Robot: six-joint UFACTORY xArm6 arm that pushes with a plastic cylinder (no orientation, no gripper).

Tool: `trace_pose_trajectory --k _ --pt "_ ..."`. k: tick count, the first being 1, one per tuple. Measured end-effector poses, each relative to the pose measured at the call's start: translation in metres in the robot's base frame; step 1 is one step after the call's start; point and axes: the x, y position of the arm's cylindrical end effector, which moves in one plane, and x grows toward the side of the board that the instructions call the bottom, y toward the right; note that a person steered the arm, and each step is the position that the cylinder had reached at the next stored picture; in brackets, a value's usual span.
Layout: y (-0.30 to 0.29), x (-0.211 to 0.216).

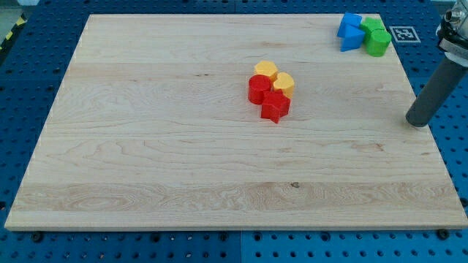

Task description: Point your arm at top right

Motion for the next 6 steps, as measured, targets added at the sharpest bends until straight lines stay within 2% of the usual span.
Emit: trace_pose_trajectory --k 1,2,3,4,5,6 --pt "0.000 0.000" --pt "0.020 0.003" --pt "0.065 0.007" --pt "0.065 0.007" --pt "0.067 -0.039" --pt "0.058 -0.121"
